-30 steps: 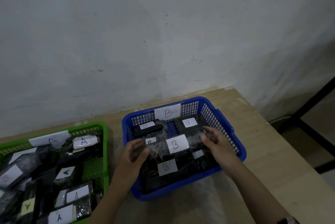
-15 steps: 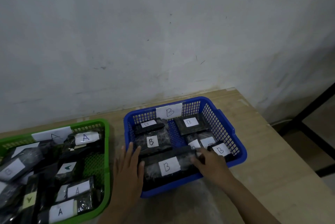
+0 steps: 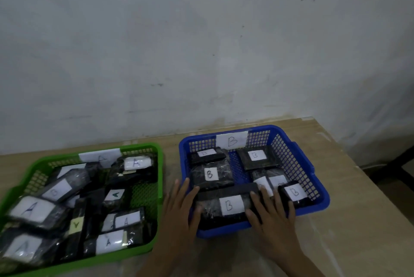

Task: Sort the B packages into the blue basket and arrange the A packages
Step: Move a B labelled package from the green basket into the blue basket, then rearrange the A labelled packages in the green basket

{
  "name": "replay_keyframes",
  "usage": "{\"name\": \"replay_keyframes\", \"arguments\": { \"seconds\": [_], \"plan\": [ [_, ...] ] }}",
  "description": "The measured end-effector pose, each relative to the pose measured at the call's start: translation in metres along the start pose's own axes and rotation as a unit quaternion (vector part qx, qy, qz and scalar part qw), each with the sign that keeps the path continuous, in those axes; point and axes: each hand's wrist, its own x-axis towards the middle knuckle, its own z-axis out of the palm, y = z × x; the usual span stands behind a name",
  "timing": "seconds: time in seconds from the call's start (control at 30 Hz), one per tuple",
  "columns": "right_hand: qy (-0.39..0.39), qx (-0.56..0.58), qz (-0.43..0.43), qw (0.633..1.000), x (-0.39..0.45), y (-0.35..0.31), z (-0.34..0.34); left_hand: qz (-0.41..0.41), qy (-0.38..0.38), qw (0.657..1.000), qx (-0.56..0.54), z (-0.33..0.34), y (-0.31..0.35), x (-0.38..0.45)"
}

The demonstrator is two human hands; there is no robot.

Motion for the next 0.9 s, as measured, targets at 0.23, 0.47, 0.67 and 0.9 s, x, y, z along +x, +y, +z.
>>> {"name": "replay_keyframes", "arguments": {
  "seconds": [0.23,0.47,0.67,0.9],
  "plan": [
    [0.016,0.076,-0.036,0.996,-0.006,-0.052,-0.001,-0.004,0.106,0.991,-0.086,-0.041,-0.015,-0.038],
    [0.049,0.131,-0.18,0.974,-0.002,-0.147,0.01,-0.076,0.189,0.975,-0.084,-0.098,-0.07,-0.066],
    [0.025,0.096,-0.258,0.961,0.008,-0.206,0.031,-0.147,0.091,0.985,-0.02,-0.122,-0.122,-0.07],
    [-0.04,-0.037,-0.227,0.972,0.019,-0.231,0.047,-0.132,-0.068,0.985,0.086,-0.112,-0.141,-0.072]
  ]
}}
